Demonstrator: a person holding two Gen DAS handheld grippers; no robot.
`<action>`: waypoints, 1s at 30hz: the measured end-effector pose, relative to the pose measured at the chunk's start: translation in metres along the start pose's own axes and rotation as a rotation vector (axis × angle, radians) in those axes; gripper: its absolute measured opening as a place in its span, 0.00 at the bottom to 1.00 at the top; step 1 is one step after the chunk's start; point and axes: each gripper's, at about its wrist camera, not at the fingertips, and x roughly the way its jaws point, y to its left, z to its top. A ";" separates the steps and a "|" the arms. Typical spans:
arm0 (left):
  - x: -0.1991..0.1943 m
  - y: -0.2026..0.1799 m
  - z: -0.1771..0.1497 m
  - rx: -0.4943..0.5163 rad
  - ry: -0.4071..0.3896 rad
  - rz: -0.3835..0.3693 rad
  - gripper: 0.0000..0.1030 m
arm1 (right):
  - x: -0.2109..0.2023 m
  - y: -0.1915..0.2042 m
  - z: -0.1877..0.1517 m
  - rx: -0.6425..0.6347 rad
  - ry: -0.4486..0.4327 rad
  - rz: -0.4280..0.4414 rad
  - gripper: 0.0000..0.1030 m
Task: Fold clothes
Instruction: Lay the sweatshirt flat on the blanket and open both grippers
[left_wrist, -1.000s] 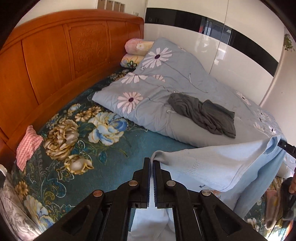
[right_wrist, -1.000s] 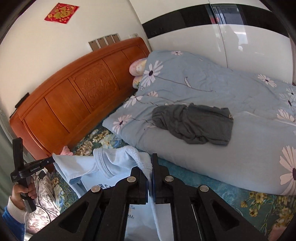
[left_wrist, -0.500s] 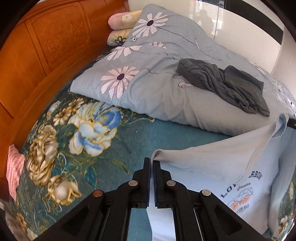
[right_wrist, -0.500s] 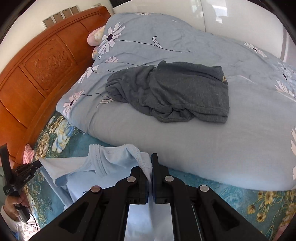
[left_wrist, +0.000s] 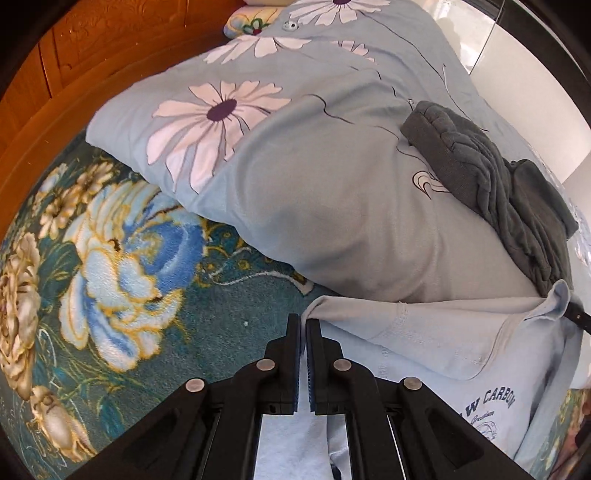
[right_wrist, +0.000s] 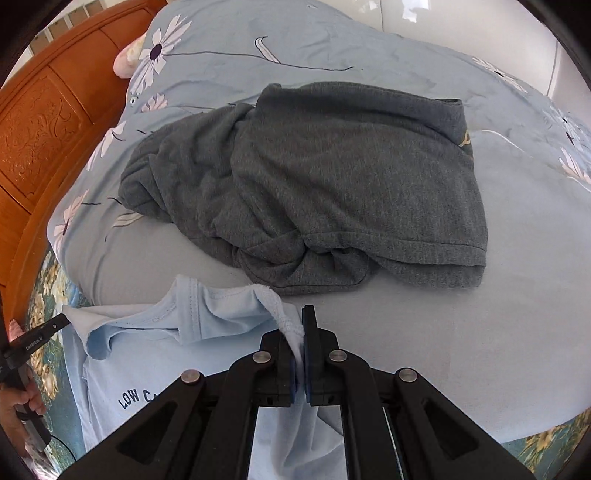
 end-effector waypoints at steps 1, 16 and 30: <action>-0.001 0.002 -0.001 -0.016 0.012 -0.024 0.07 | 0.004 0.001 0.001 -0.008 0.010 -0.008 0.03; -0.082 0.093 -0.169 -0.153 0.156 -0.052 0.55 | -0.093 -0.045 -0.115 -0.014 -0.015 0.042 0.48; -0.077 0.070 -0.237 -0.094 0.208 0.102 0.15 | -0.152 -0.088 -0.259 0.193 -0.006 0.131 0.48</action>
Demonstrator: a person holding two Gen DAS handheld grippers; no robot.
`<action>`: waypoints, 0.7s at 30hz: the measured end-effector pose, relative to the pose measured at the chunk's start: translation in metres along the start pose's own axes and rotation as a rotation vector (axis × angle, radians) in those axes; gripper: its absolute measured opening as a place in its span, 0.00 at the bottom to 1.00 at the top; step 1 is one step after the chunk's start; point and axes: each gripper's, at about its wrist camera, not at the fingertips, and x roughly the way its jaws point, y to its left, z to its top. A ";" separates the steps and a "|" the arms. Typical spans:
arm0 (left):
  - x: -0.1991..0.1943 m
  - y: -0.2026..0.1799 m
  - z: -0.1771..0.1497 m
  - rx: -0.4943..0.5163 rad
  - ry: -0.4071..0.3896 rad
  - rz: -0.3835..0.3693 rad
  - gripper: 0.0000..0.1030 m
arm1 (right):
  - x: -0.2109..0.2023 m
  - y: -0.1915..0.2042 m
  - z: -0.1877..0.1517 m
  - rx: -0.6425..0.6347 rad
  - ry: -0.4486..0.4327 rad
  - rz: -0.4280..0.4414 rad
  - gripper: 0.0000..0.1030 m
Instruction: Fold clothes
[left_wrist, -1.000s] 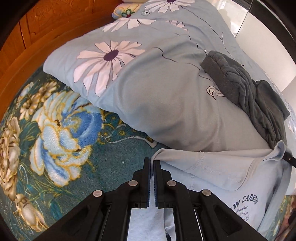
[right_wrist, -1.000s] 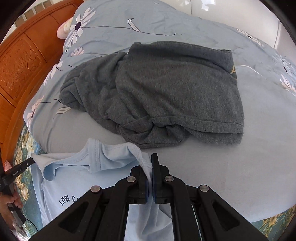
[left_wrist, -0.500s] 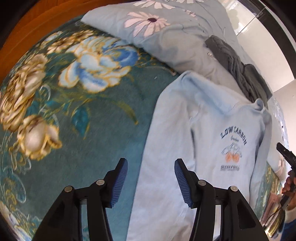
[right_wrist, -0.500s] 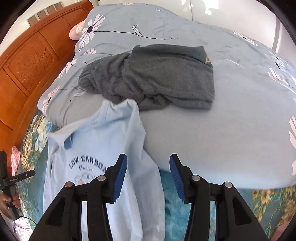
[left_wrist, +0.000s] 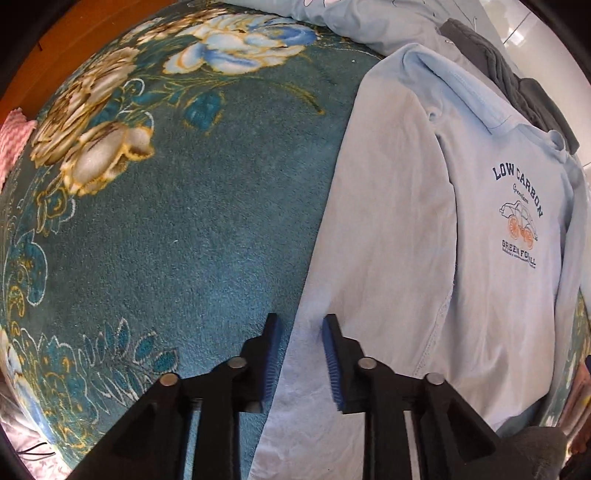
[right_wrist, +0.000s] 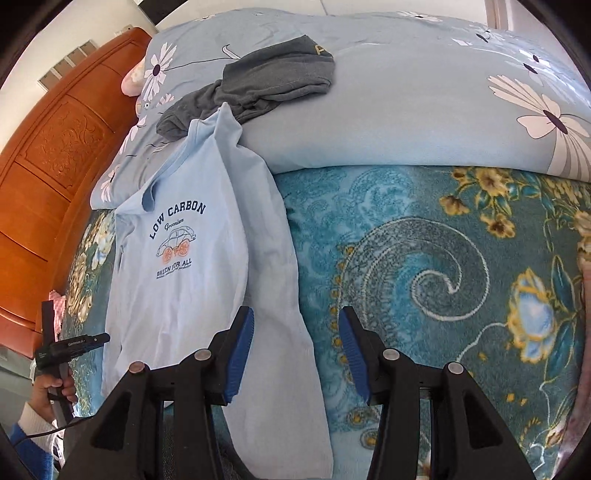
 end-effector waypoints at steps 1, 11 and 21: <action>-0.002 -0.003 -0.001 0.015 0.001 0.007 0.07 | -0.002 0.001 -0.002 0.003 0.001 0.010 0.48; -0.063 0.034 0.008 0.005 -0.149 0.213 0.02 | 0.000 0.006 -0.016 -0.021 0.024 0.067 0.48; -0.091 0.103 0.089 -0.130 -0.247 0.504 0.04 | 0.021 0.029 -0.015 -0.121 0.091 0.110 0.48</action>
